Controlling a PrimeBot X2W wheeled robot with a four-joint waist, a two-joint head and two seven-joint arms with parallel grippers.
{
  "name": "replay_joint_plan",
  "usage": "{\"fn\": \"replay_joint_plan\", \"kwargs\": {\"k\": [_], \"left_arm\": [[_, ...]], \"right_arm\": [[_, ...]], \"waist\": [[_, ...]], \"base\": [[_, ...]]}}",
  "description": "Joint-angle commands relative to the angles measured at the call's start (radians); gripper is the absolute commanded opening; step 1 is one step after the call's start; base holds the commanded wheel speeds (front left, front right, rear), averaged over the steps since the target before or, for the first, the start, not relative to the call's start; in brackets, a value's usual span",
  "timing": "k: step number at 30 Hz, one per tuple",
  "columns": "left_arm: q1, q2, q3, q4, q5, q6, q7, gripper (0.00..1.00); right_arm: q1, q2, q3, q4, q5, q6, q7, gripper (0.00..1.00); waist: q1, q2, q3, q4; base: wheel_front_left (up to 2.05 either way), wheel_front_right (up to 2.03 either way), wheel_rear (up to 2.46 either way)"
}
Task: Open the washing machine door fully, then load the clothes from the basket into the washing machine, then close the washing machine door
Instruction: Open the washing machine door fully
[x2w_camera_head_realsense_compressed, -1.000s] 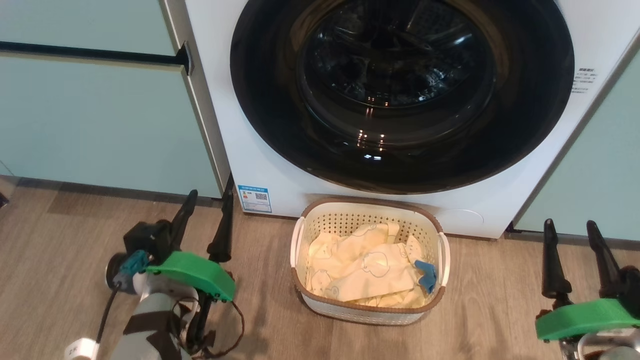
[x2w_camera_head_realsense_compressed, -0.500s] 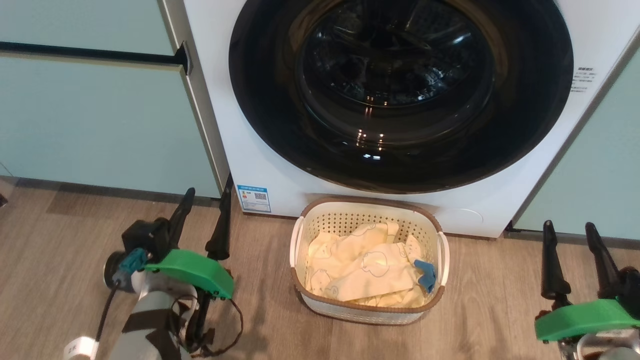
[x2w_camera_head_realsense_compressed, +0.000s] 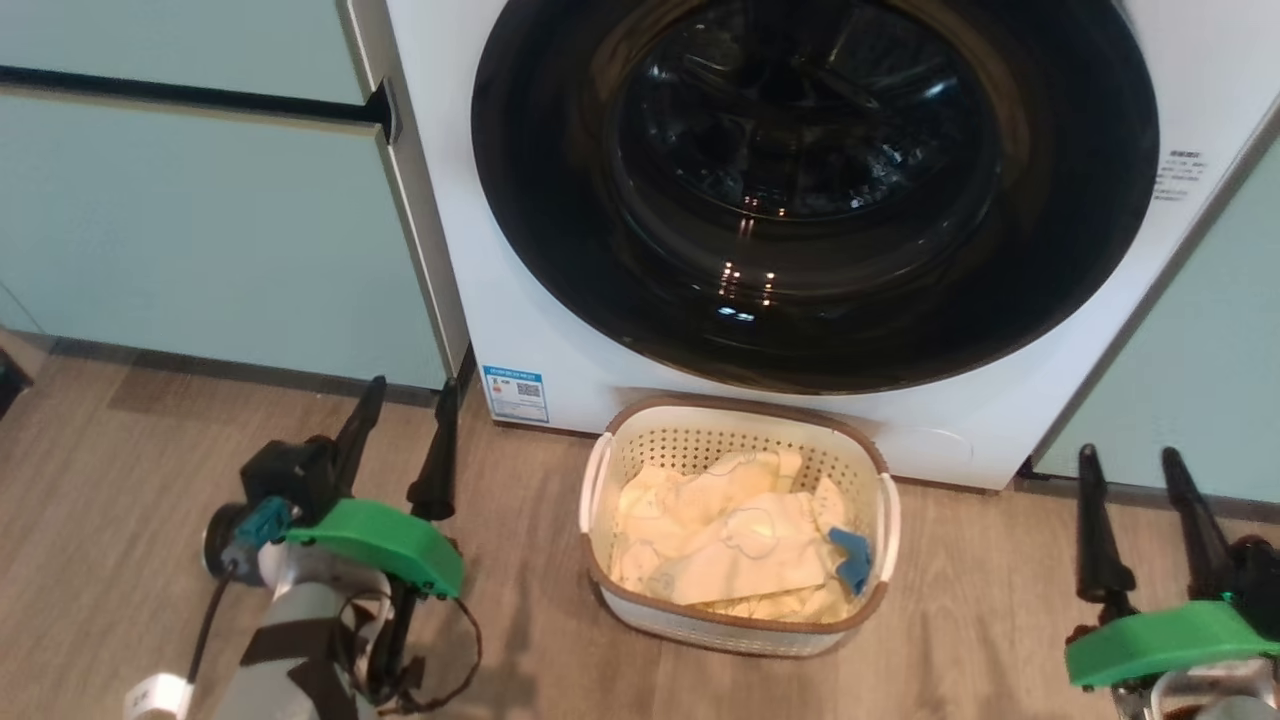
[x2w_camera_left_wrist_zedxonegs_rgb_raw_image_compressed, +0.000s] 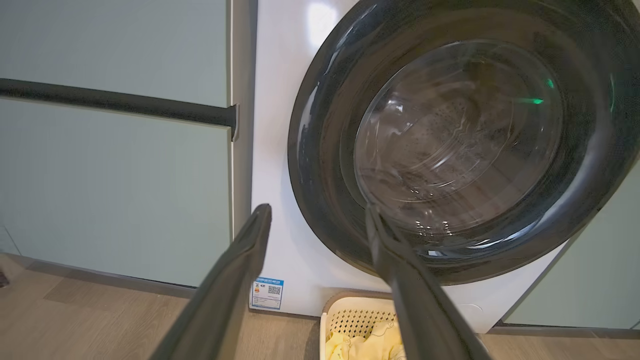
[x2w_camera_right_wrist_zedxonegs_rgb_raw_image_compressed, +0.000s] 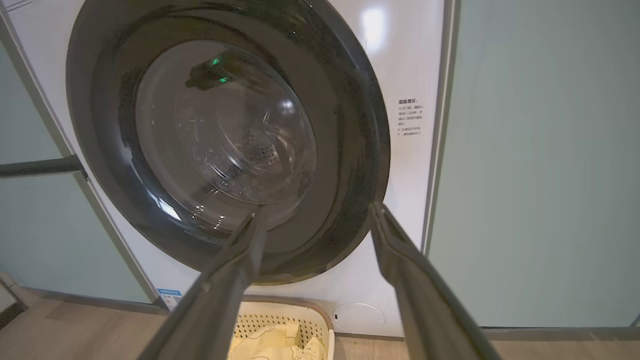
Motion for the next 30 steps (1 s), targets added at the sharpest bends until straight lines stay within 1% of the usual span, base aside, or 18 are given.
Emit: {"fn": "replay_joint_plan", "kwargs": {"k": [1, 20, 25, 30], "left_arm": [[-0.046, 0.019, 0.027, -0.032, 0.004, 0.006, -0.010, 1.00], [-0.042, 0.019, 0.014, -0.012, 0.003, 0.001, -0.010, 1.00], [-0.044, 0.019, 0.013, -0.007, 0.001, -0.002, -0.010, 1.00], [-0.043, 0.019, 0.009, -0.008, 0.000, -0.006, -0.010, 1.00]], "right_arm": [[-0.054, -0.021, 0.020, -0.029, 0.006, 0.004, -0.010, 1.00], [-0.055, -0.021, 0.024, -0.016, 0.023, 0.004, -0.010, 1.00], [-0.056, -0.021, 0.020, -0.016, 0.025, 0.004, -0.010, 1.00], [-0.055, -0.021, 0.020, -0.018, 0.028, 0.004, -0.010, 1.00]], "waist": [[0.0000, 0.0000, 0.000, 0.000], [0.0000, 0.0000, -0.001, -0.003], [0.0000, 0.0000, -0.002, -0.006], [0.0000, 0.0000, -0.008, -0.007]], "base": [[1.21, 1.21, -2.43], [1.19, 1.21, -2.41], [0.75, 0.75, -1.49], [0.24, 0.24, -0.49]]}}
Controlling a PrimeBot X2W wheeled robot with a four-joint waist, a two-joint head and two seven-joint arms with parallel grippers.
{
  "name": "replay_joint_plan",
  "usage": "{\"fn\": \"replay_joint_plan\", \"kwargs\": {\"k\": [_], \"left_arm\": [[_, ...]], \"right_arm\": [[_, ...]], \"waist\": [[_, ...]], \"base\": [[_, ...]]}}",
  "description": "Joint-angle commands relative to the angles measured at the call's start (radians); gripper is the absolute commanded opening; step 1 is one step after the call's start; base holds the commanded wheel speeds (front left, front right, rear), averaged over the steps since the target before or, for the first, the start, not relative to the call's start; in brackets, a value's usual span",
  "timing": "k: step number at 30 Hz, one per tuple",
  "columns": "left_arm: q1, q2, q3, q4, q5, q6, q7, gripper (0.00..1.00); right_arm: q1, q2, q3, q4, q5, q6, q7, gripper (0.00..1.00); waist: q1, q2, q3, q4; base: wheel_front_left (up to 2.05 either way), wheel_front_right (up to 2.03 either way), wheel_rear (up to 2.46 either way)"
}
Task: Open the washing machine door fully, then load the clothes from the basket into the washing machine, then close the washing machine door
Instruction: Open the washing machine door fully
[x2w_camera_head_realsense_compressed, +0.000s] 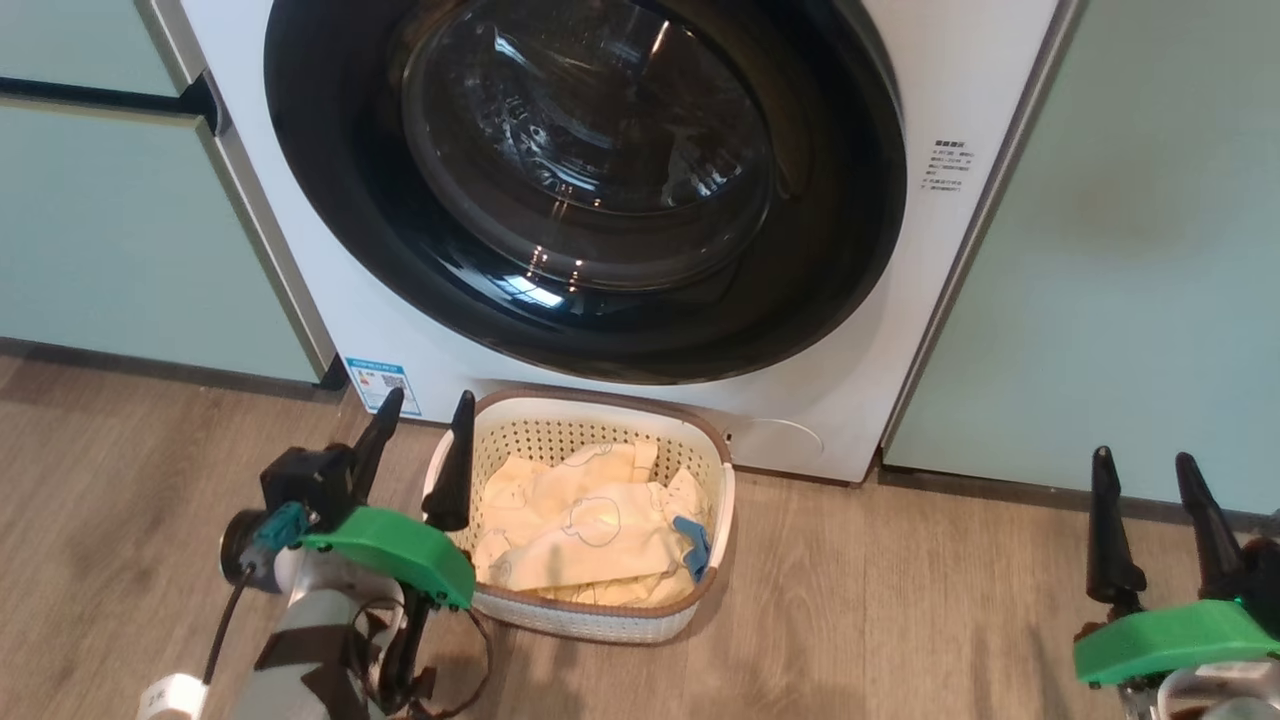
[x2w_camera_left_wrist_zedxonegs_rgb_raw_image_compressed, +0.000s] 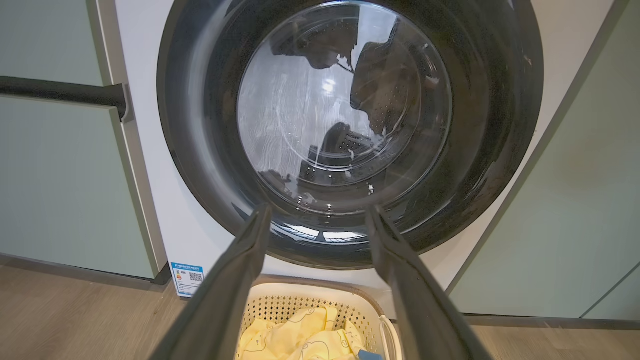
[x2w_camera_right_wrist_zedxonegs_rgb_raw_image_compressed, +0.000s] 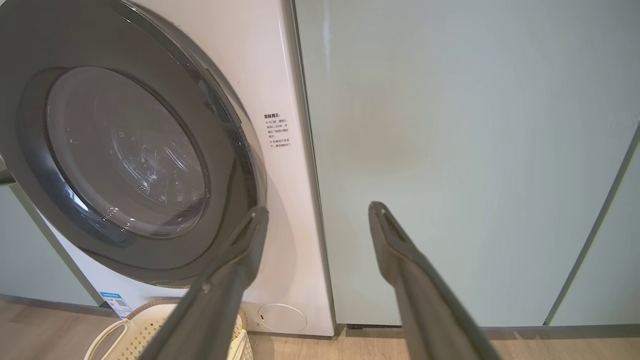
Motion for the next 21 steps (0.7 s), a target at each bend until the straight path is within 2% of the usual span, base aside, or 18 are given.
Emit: {"fn": "replay_joint_plan", "kwargs": {"k": [1, 20, 21], "left_arm": [[-0.044, 0.020, 0.033, -0.031, 0.000, -0.005, -0.010, 1.00], [-0.047, 0.020, 0.054, -0.008, -0.013, 0.000, -0.010, 1.00], [-0.048, 0.020, 0.054, -0.006, -0.014, 0.002, -0.010, 1.00]], "right_arm": [[-0.053, -0.014, 0.023, -0.031, 0.009, 0.004, -0.010, 1.00], [-0.056, -0.014, 0.029, -0.042, 0.008, 0.004, -0.010, 1.00], [-0.058, -0.014, 0.029, -0.041, 0.011, 0.004, -0.010, 0.88]], "waist": [[0.0000, -0.0001, -0.001, 0.000], [0.0000, -0.0001, -0.003, 0.009], [0.0000, -0.0001, -0.002, 0.010]], "base": [[0.00, 0.00, 0.00], [0.00, 0.00, 0.00], [0.00, 0.00, 0.00]]}}
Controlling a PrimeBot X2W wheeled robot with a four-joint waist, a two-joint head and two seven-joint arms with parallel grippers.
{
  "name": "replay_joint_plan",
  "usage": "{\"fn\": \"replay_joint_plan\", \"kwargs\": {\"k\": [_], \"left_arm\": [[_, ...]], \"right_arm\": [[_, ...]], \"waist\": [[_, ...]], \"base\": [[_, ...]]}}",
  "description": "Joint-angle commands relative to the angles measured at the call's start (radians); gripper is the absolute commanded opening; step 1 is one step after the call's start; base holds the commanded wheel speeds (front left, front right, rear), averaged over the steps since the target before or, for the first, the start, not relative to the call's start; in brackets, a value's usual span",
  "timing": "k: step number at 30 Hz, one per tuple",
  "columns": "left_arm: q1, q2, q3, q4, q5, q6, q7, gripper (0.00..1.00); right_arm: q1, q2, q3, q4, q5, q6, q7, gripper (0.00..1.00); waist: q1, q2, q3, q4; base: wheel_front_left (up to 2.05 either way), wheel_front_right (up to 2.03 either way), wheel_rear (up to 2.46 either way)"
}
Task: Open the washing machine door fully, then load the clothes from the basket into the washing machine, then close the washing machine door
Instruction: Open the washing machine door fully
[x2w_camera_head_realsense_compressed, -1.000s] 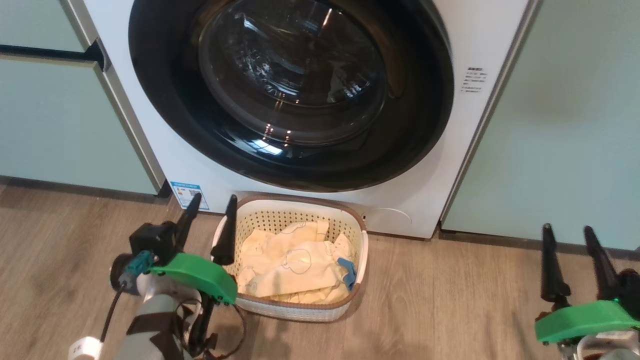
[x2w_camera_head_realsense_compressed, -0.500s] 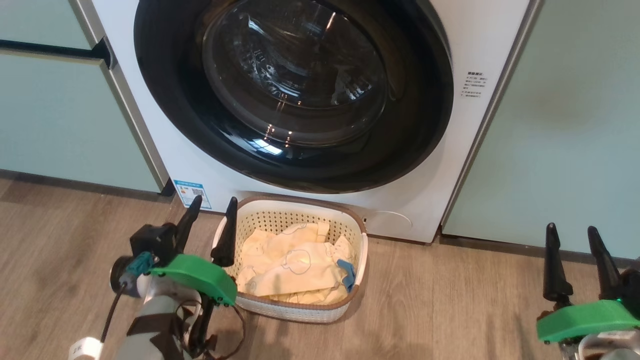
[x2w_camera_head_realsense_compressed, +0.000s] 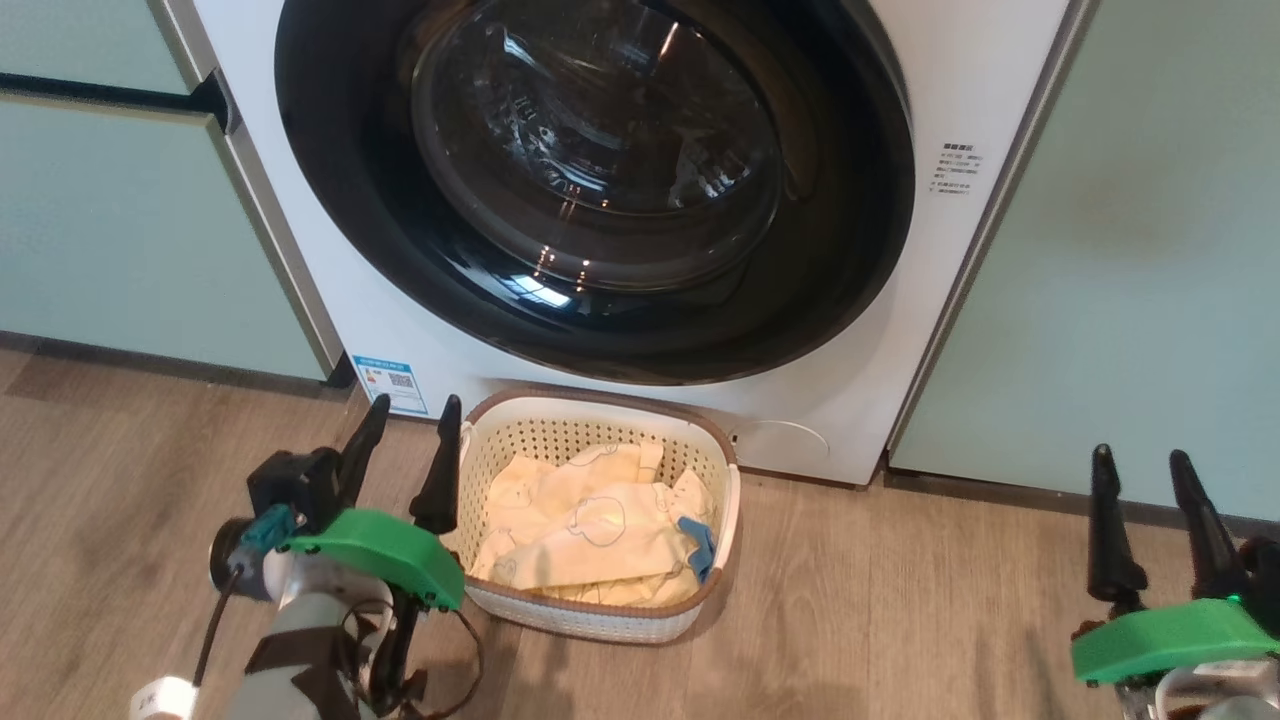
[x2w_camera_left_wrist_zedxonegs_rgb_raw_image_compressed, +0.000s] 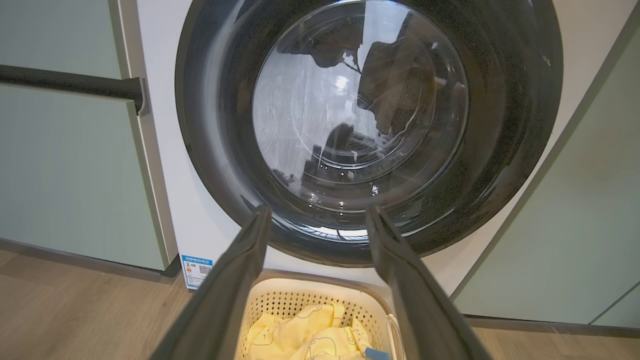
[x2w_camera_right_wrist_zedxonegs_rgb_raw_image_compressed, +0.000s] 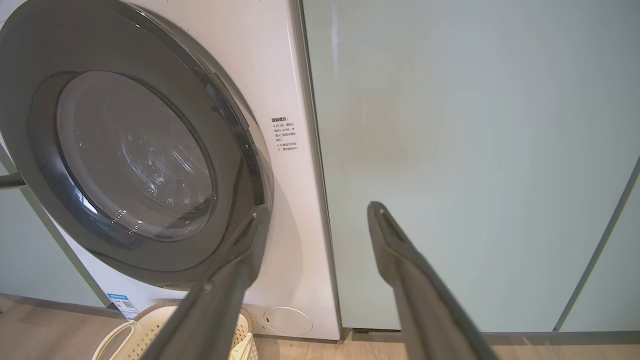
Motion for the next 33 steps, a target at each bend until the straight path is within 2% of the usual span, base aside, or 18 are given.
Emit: {"fn": "replay_joint_plan", "kwargs": {"k": [1, 2, 4, 7, 12, 18, 25, 29, 30, 33], "left_arm": [[-0.048, 0.019, 0.032, -0.023, -0.010, 0.009, -0.010, 1.00], [-0.048, 0.019, 0.033, -0.022, -0.011, 0.011, -0.010, 1.00], [-0.048, 0.019, 0.031, -0.019, -0.012, 0.013, -0.010, 1.00], [-0.053, 0.019, 0.026, -0.015, -0.013, 0.014, -0.010, 1.00], [-0.057, 0.019, 0.008, -0.005, -0.016, 0.015, -0.010, 1.00], [-0.066, 0.019, -0.024, 0.000, -0.023, 0.014, -0.010, 1.00], [-0.090, 0.019, -0.072, -0.008, -0.044, 0.023, -0.010, 1.00], [-0.102, 0.019, -0.096, -0.012, -0.049, 0.028, -0.010, 1.00], [-0.102, 0.019, -0.096, -0.012, -0.049, 0.028, -0.010, 1.00], [-0.113, 0.019, -0.110, -0.023, -0.055, 0.029, -0.010, 1.00]], "right_arm": [[-0.061, -0.014, 0.023, -0.033, 0.014, 0.004, -0.010, 0.71], [-0.065, -0.014, 0.022, -0.034, 0.024, 0.004, -0.010, 0.44], [-0.073, -0.014, 0.017, -0.034, 0.038, 0.004, -0.010, 0.00], [-0.090, -0.014, 0.004, -0.022, 0.096, 0.004, -0.010, 0.00], [-0.139, -0.014, -0.026, 0.047, 0.323, 0.004, -0.010, 0.00], [-0.231, -0.025, -0.013, 0.144, 0.509, 0.004, -0.010, 0.00], [-0.374, -0.124, 0.097, 0.278, 0.886, 0.004, 0.002, 0.00], [-0.451, -0.188, 0.141, 0.304, 1.081, 0.004, 0.078, 0.00], [-0.451, -0.188, 0.141, 0.304, 1.081, 0.004, 0.078, 0.00], [-0.508, -0.226, 0.153, 0.323, 1.199, 0.004, 0.165, 0.00]], "waist": [[0.0000, -0.0001, 0.002, 0.001], [0.0000, -0.0001, 0.003, 0.001], [0.0000, -0.0001, 0.007, 0.003], [0.0000, -0.0001, 0.014, 0.008], [0.0000, -0.0001, 0.025, 0.017], [0.0000, -0.0001, 0.053, 0.029], [0.0000, -0.0001, 0.110, 0.052], [0.0000, -0.0001, 0.145, 0.069], [0.0000, -0.0001, 0.145, 0.069], [0.0000, -0.0001, 0.175, 0.083]], "base": [[0.00, 0.00, 0.00], [0.00, 0.00, 0.00], [0.00, 0.00, 0.00], [0.00, 0.00, 0.00], [0.00, 0.00, 0.00], [0.00, 0.00, 0.00], [0.00, 0.00, 0.00], [0.00, 0.00, 0.00], [0.00, 0.00, 0.00], [0.00, 0.00, 0.00]]}}
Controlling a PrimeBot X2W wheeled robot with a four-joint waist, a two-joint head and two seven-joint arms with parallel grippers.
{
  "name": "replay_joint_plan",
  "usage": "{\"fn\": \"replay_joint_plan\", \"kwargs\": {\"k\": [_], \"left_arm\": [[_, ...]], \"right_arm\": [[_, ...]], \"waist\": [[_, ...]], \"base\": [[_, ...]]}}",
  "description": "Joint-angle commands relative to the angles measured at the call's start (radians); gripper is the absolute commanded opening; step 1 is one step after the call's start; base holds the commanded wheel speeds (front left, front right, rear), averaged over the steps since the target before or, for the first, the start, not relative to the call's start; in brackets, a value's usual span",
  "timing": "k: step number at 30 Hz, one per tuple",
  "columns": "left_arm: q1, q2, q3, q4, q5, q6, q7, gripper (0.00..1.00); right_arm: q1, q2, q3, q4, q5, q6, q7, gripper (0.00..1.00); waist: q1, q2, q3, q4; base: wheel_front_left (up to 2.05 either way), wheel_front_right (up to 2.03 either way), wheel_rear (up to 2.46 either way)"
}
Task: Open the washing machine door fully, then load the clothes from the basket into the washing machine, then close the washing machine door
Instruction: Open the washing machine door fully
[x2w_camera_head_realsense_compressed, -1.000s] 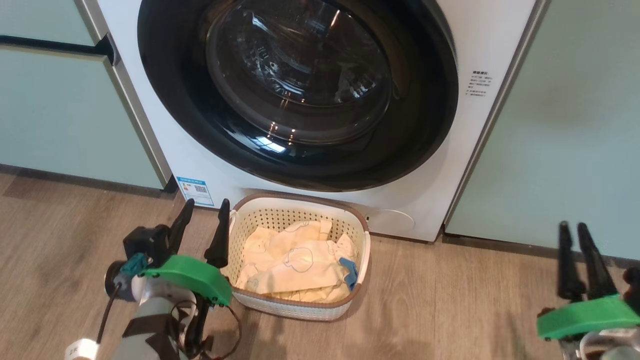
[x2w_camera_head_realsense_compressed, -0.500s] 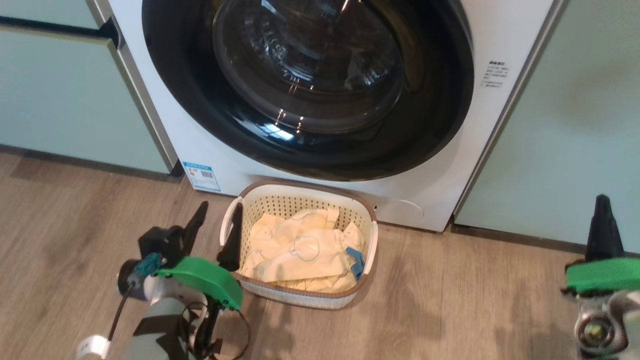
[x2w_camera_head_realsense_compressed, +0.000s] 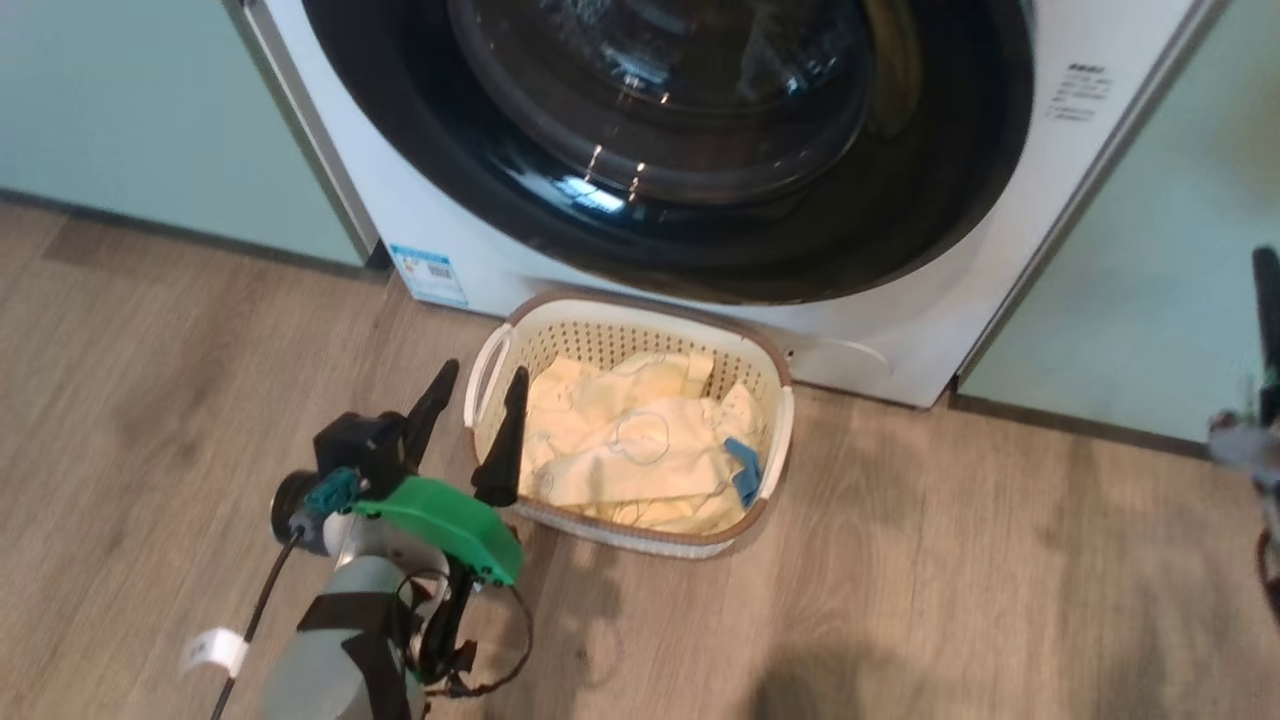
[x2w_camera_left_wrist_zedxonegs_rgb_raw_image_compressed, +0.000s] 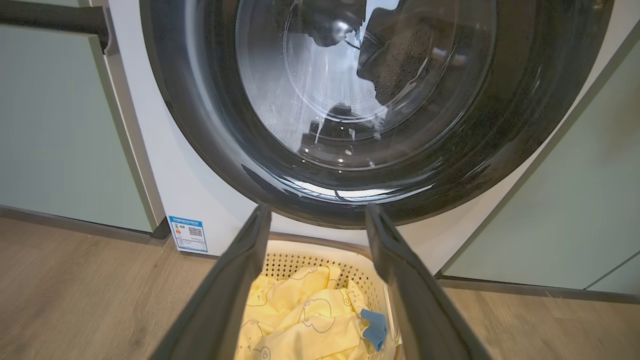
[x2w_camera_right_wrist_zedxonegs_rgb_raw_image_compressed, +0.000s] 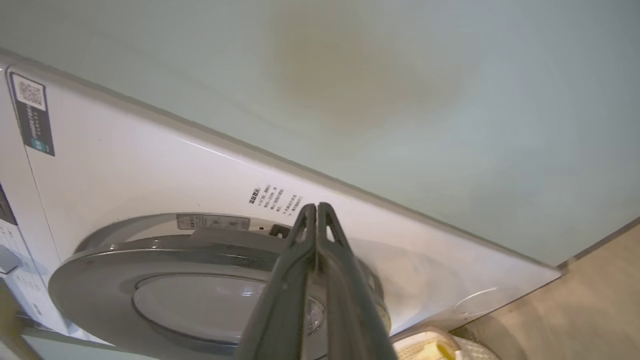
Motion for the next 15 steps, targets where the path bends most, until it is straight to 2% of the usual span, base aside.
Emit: {"fn": "replay_joint_plan", "kwargs": {"k": [1, 6, 15], "left_arm": [[-0.048, 0.018, 0.023, -0.036, -0.004, 0.005, -0.010, 1.00], [-0.067, 0.018, 0.007, -0.050, -0.012, 0.012, -0.010, 1.00], [-0.100, 0.018, -0.018, -0.066, -0.032, 0.025, -0.010, 1.00]], "right_arm": [[-0.047, -0.023, 0.019, -0.026, 0.014, 0.004, 0.014, 0.00], [-0.151, -0.069, 0.024, 0.016, 0.106, 0.004, 0.128, 0.00], [-0.303, -0.085, 0.041, 0.104, 0.186, 0.004, 0.314, 0.00]], "waist": [[-0.0002, 0.0000, 0.021, 0.014], [-0.0002, 0.0000, 0.067, 0.033], [-0.0002, 0.0000, 0.137, 0.063]], "base": [[0.00, 0.00, 0.00], [0.00, 0.00, 0.00], [0.00, 0.00, 0.00]]}}
